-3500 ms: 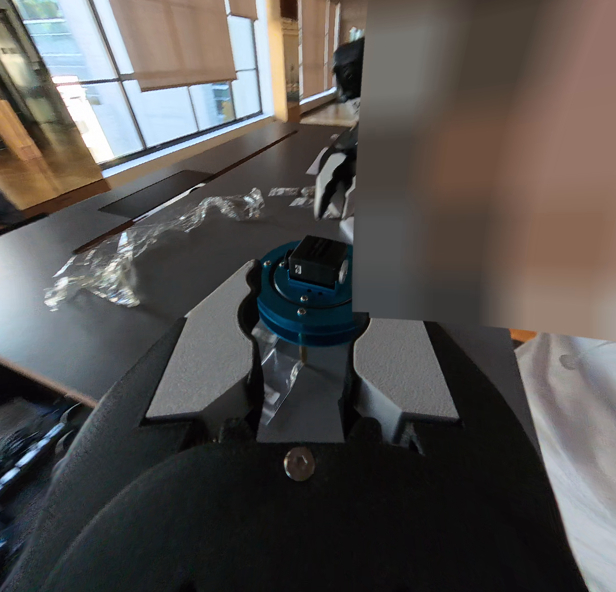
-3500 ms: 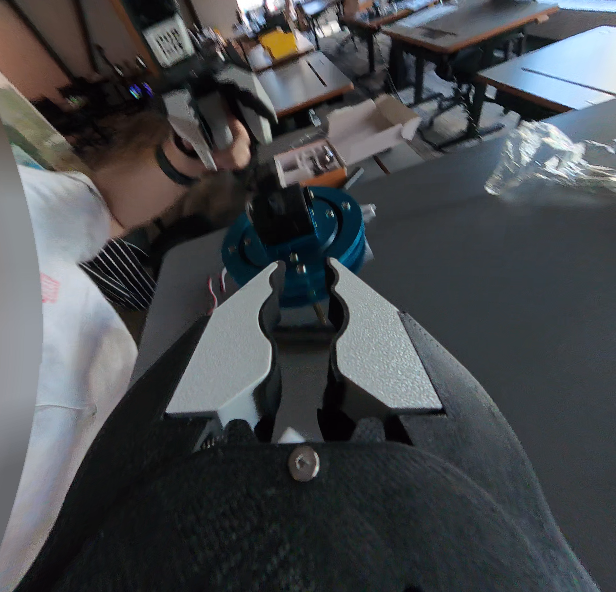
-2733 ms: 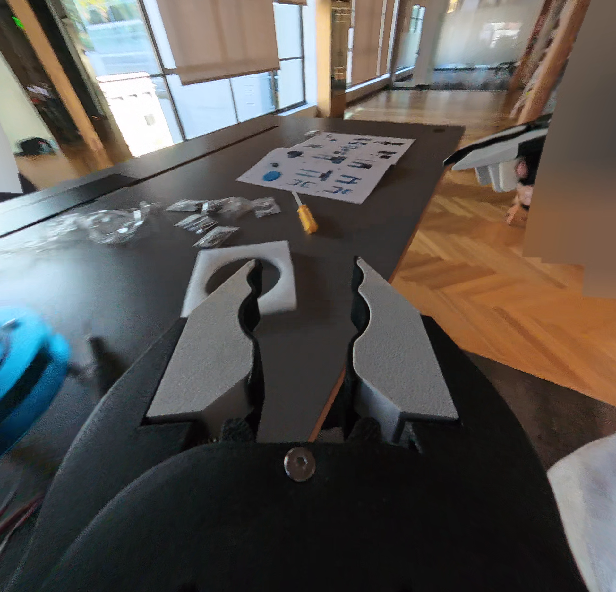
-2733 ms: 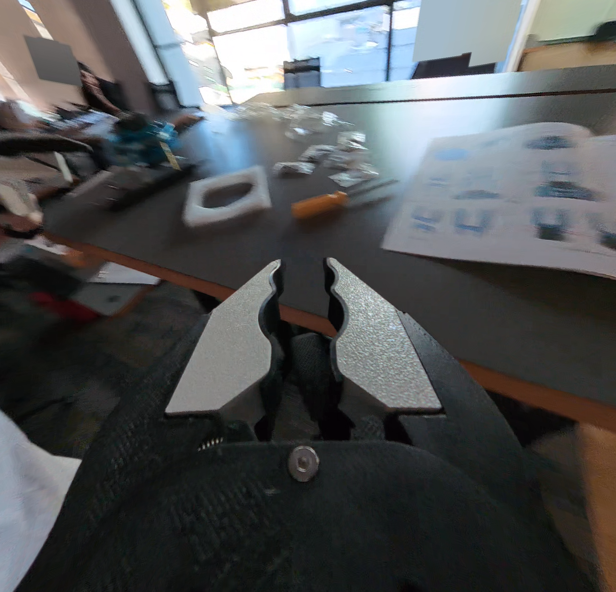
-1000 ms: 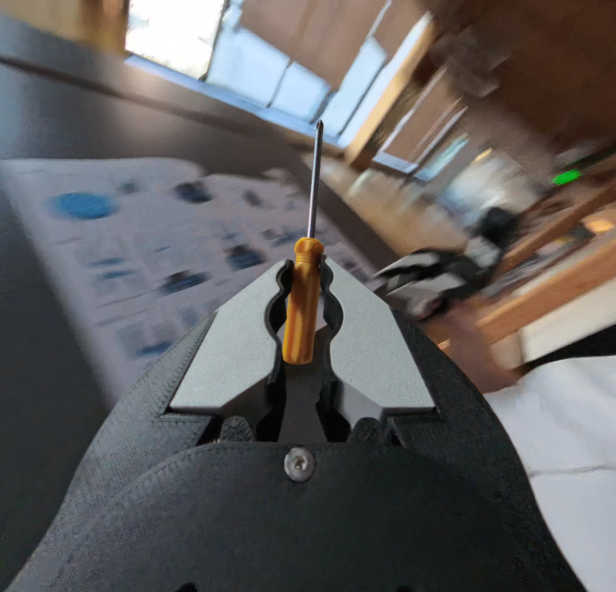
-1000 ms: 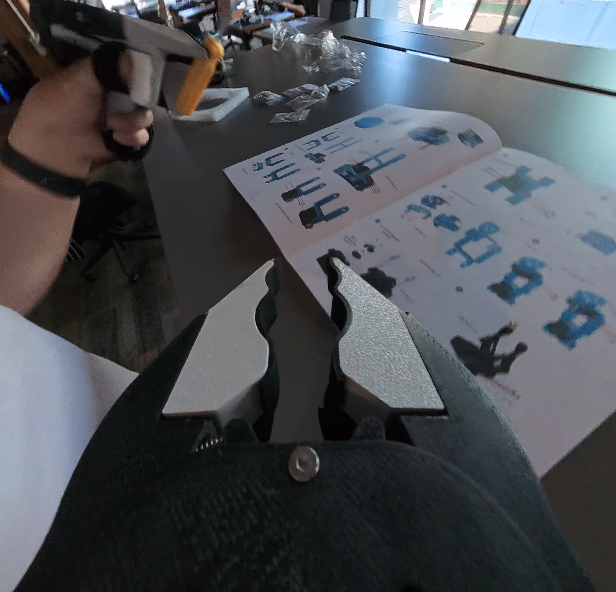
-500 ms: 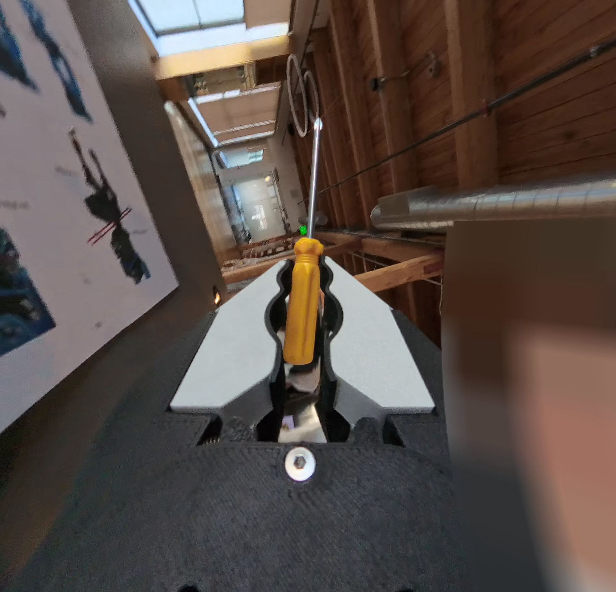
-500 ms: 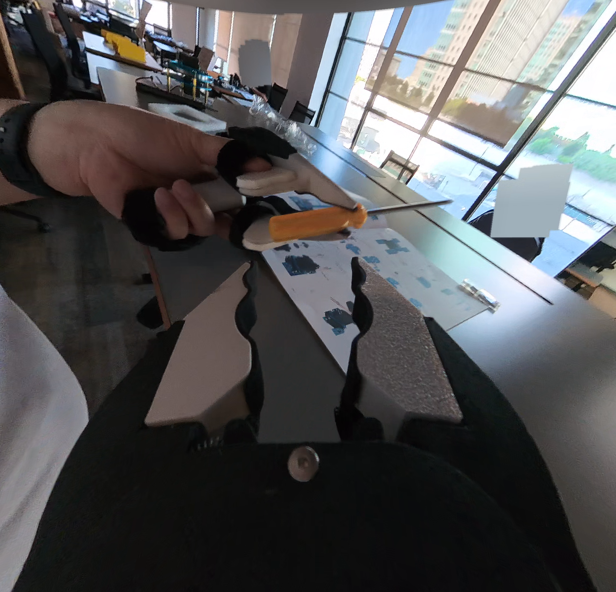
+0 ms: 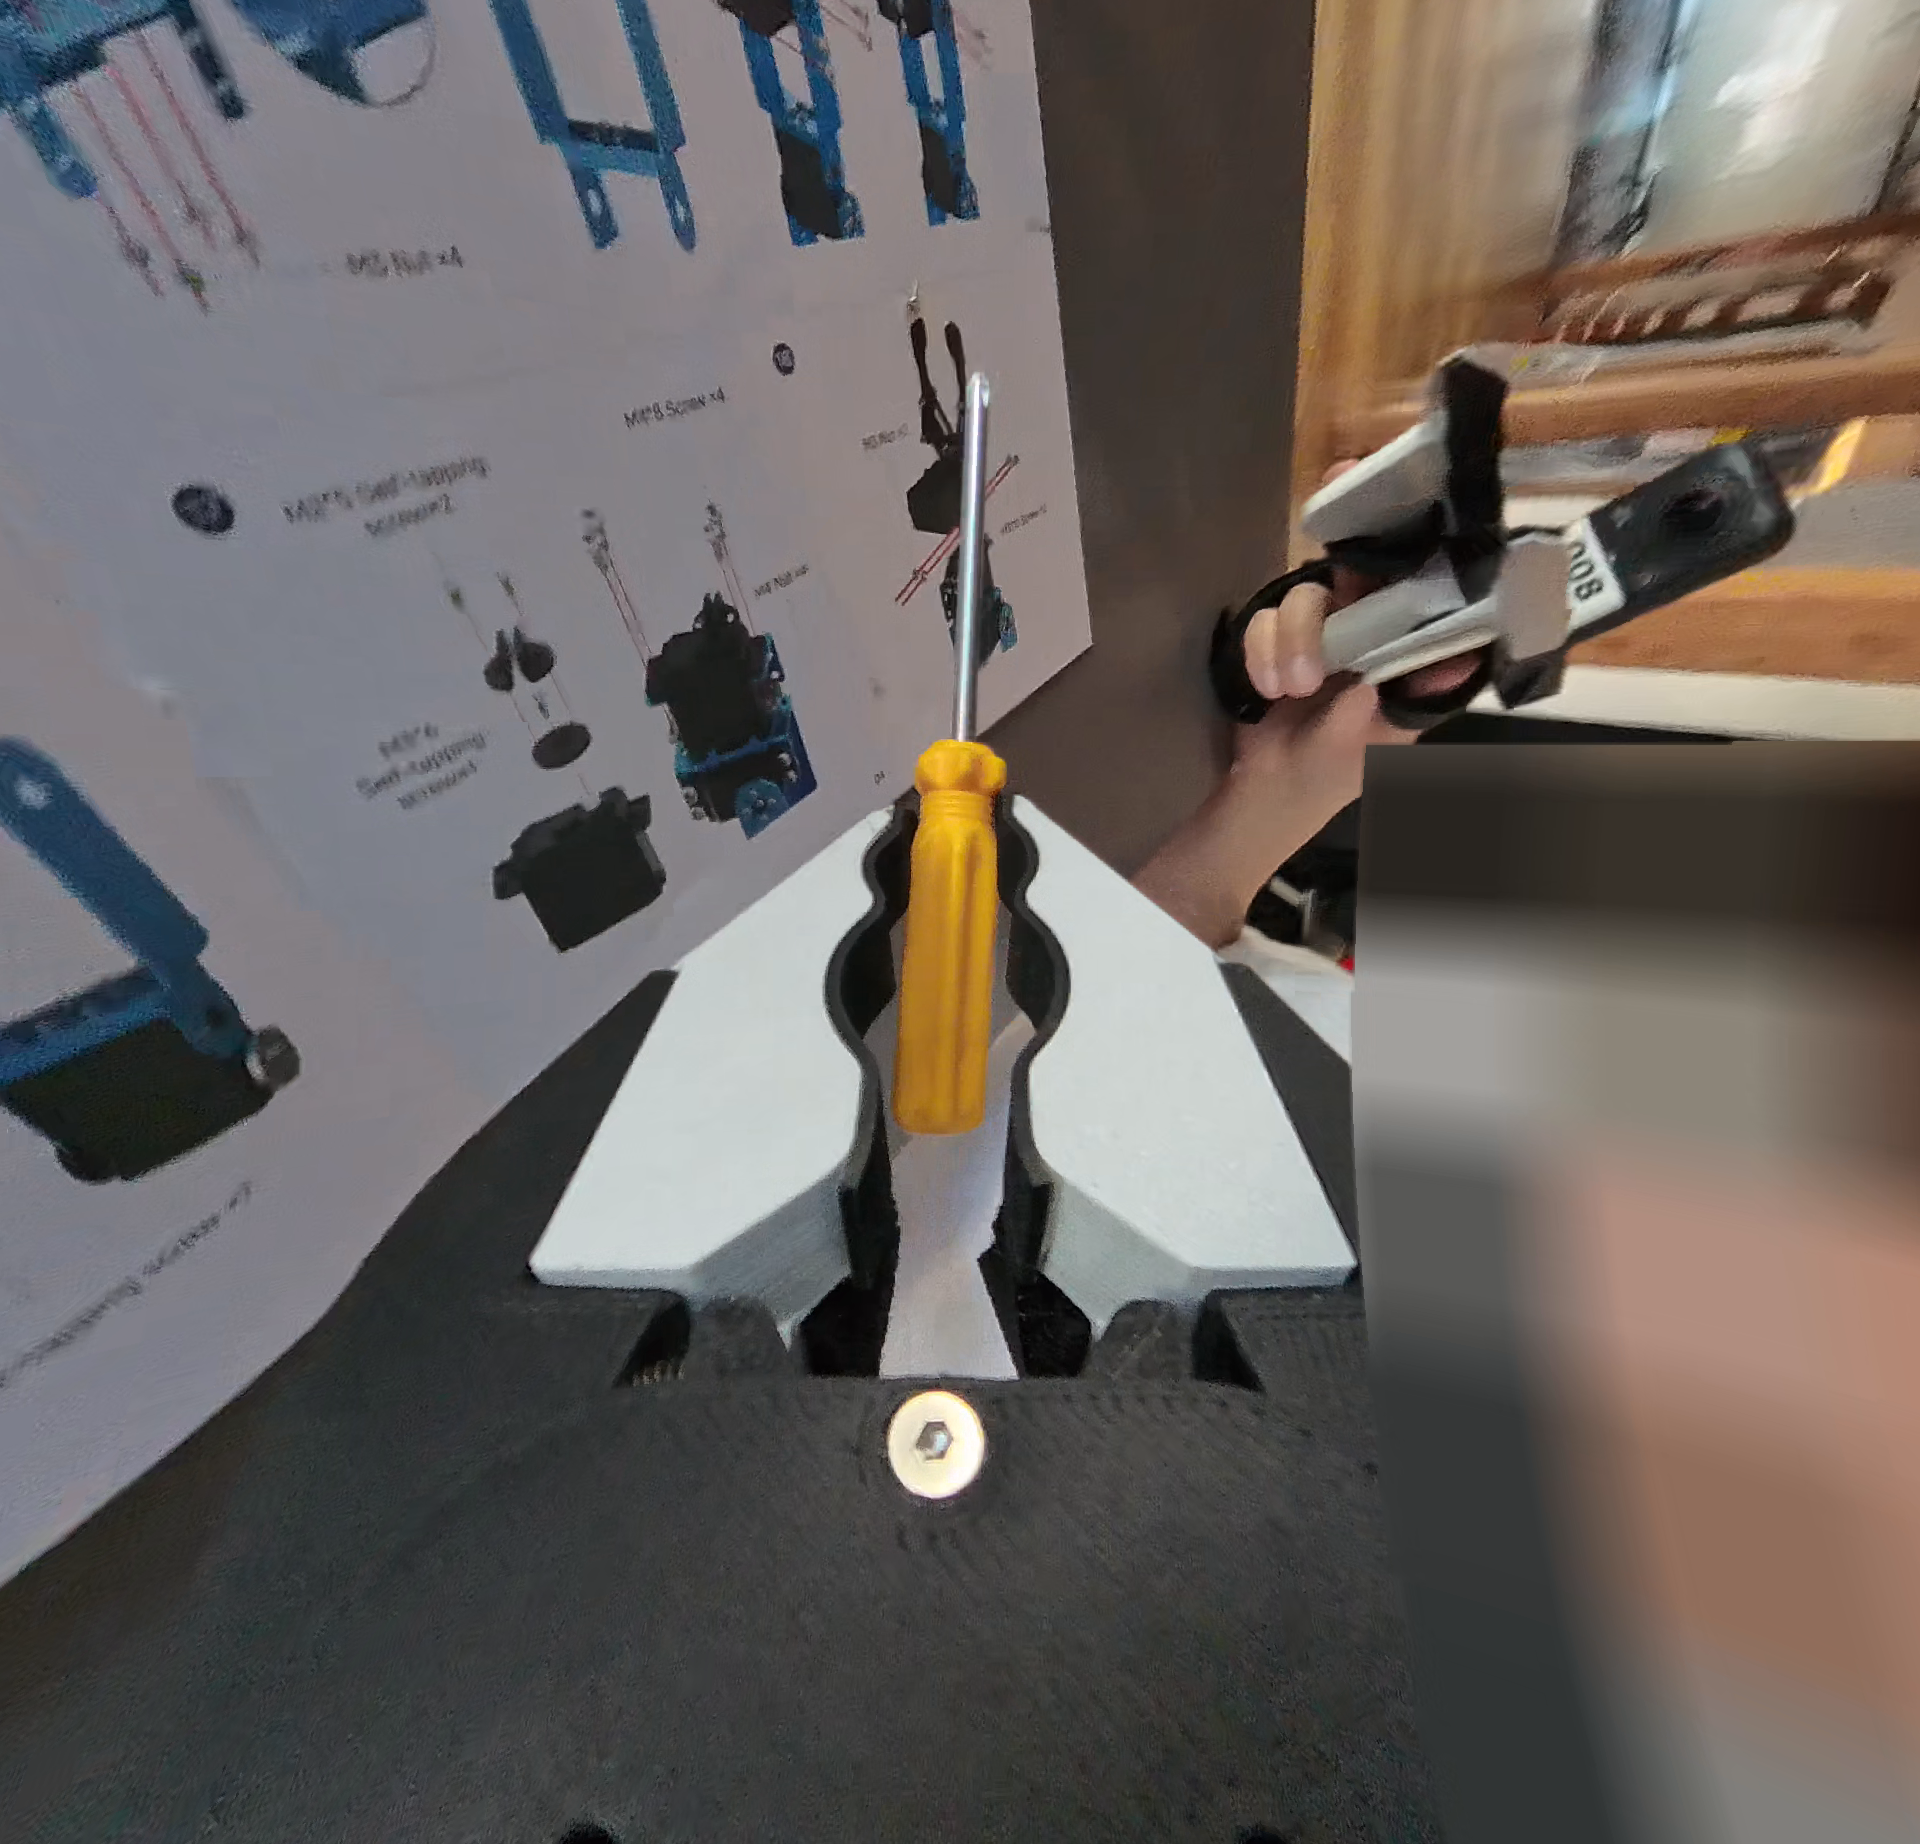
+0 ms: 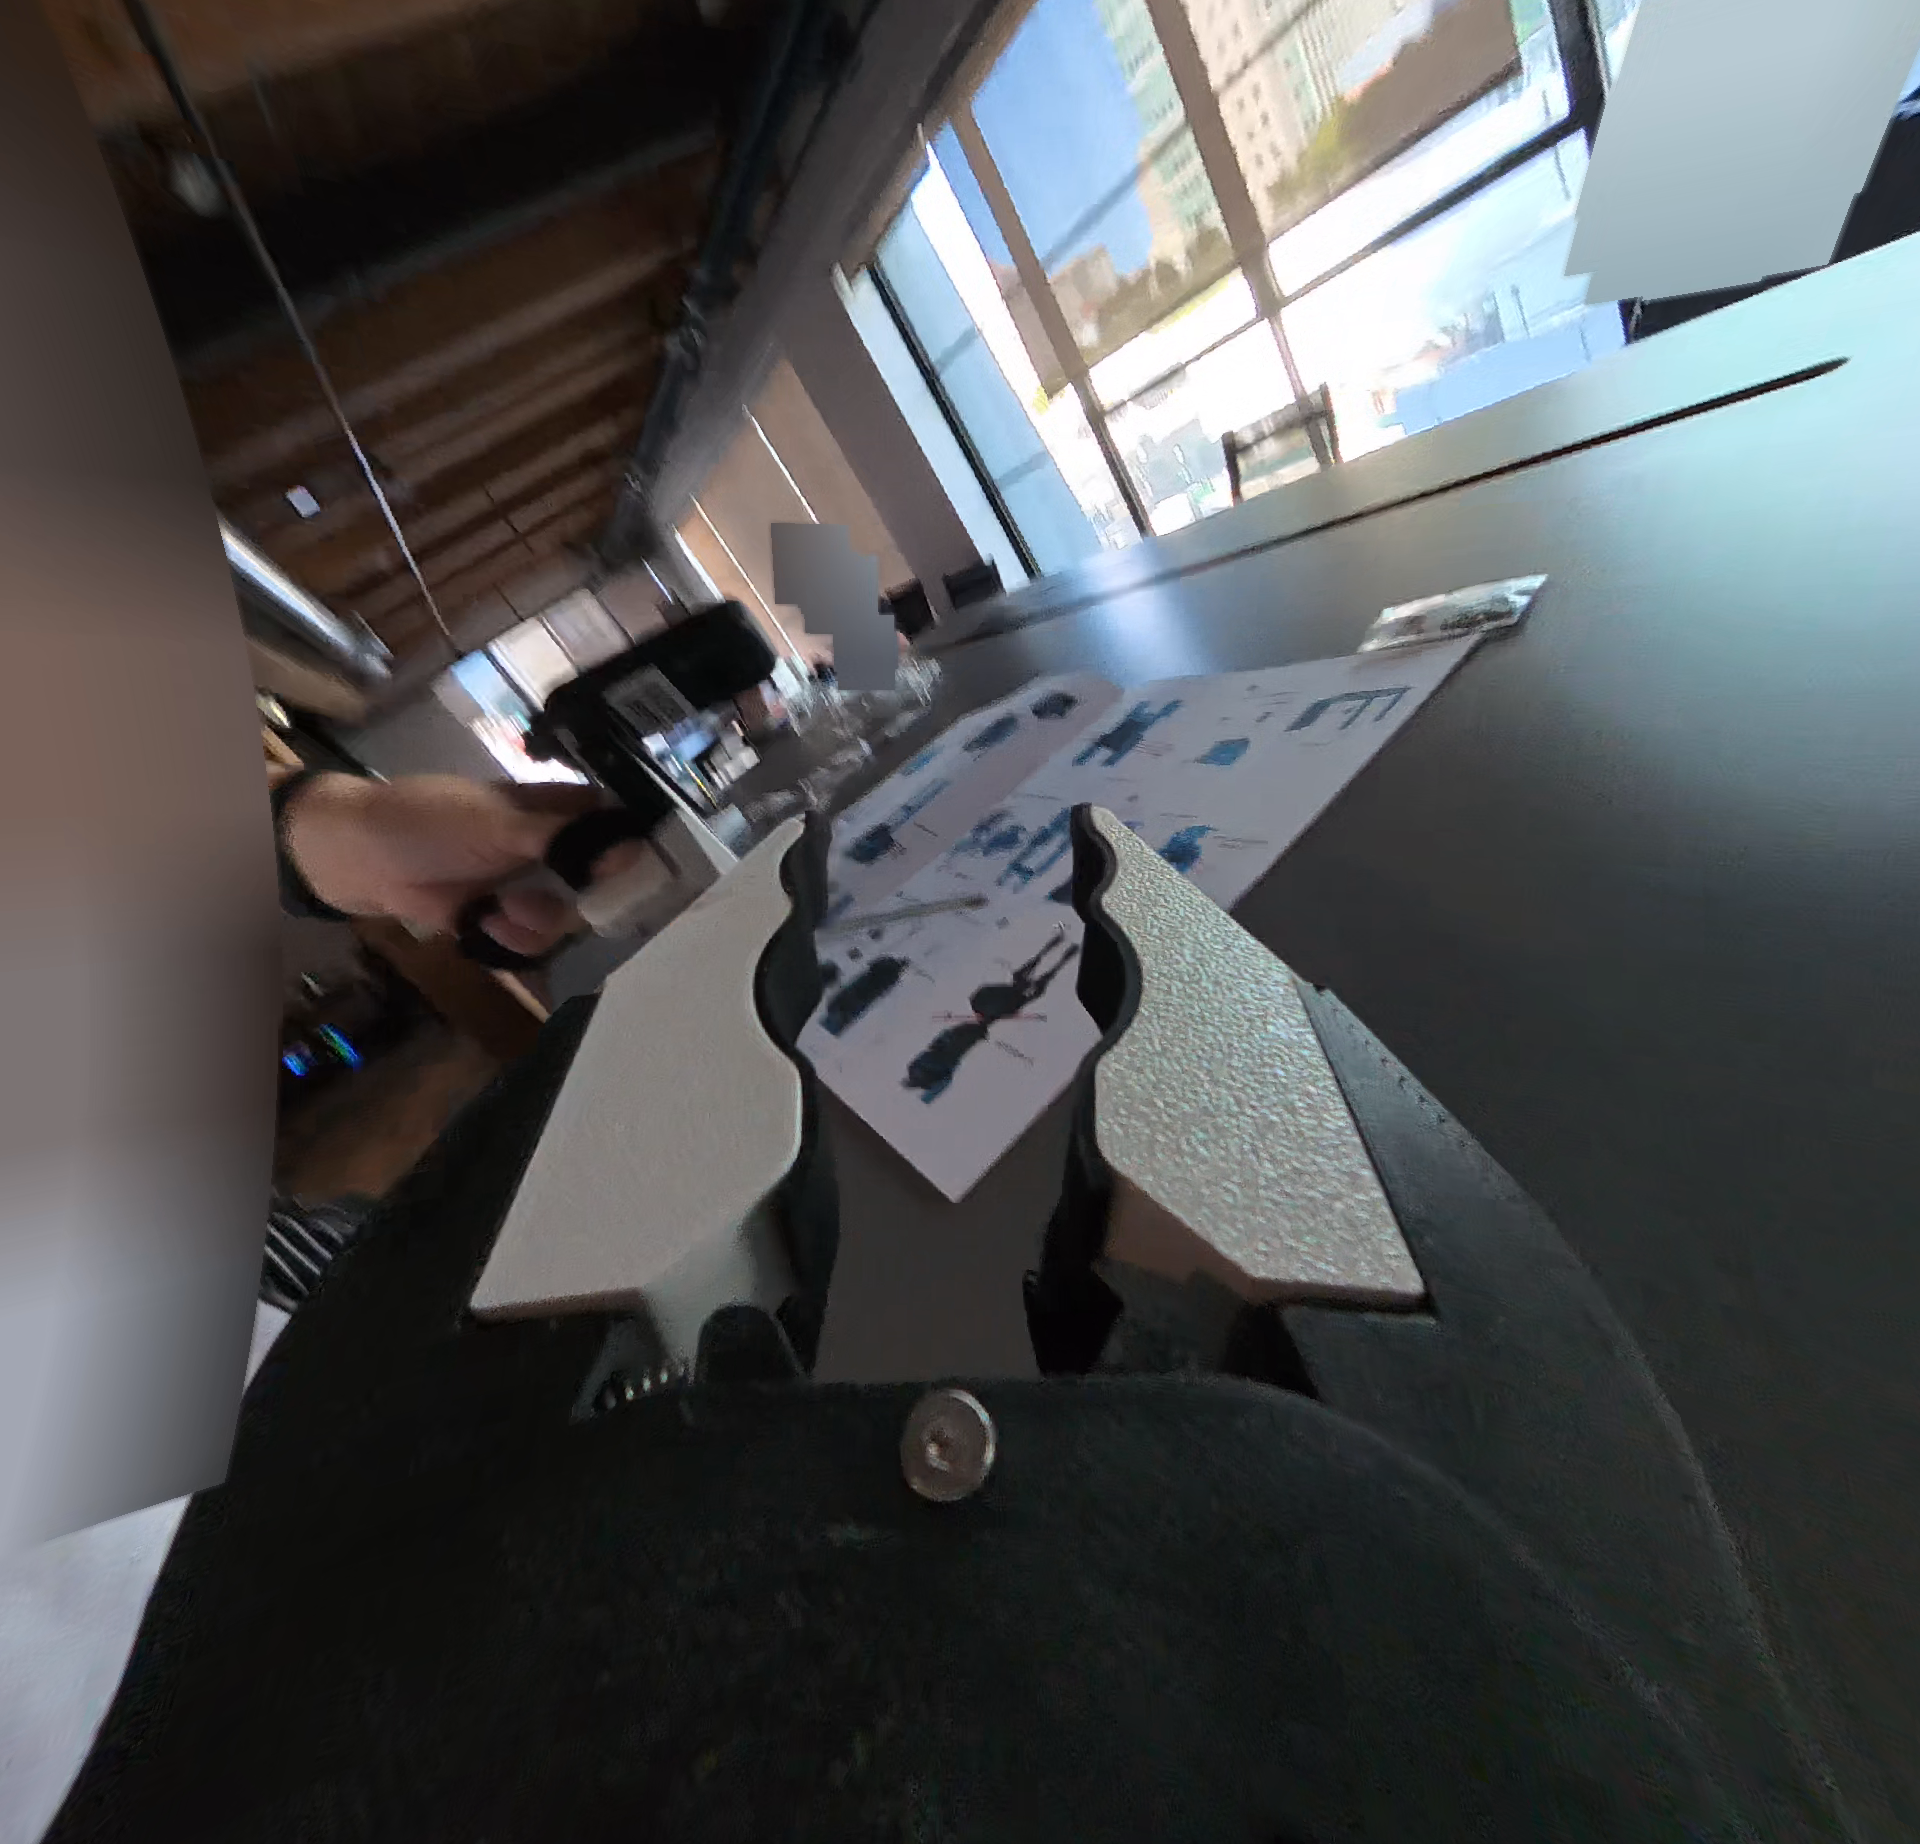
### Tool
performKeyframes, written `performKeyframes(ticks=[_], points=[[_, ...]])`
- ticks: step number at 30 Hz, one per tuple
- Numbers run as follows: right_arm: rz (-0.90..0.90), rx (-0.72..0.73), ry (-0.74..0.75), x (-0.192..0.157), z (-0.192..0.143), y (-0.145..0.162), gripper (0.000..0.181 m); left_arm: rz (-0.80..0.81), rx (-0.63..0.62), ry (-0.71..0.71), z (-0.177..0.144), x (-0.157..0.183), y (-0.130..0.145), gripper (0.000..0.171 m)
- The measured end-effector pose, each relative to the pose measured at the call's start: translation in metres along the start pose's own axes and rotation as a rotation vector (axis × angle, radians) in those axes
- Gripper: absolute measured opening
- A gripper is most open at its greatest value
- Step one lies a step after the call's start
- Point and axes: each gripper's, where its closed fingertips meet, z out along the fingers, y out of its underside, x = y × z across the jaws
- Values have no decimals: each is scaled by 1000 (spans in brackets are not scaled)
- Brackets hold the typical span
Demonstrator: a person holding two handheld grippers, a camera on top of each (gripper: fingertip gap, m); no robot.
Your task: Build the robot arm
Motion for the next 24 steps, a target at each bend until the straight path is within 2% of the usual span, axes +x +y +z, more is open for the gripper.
performKeyframes(ticks=[4, 12, 24], points=[[33, 148, 17, 7, -18, -22, 41, -26, -30, 2, 11, -3, -1, 14], [25, 82, -4, 3, -11, -10, 40, -67, 0, 28, 17, -13, -4, 14], [65, 87, -26, 4, -12, -10, 40, -55, -11, 28, 22, -15, -10, 15]])
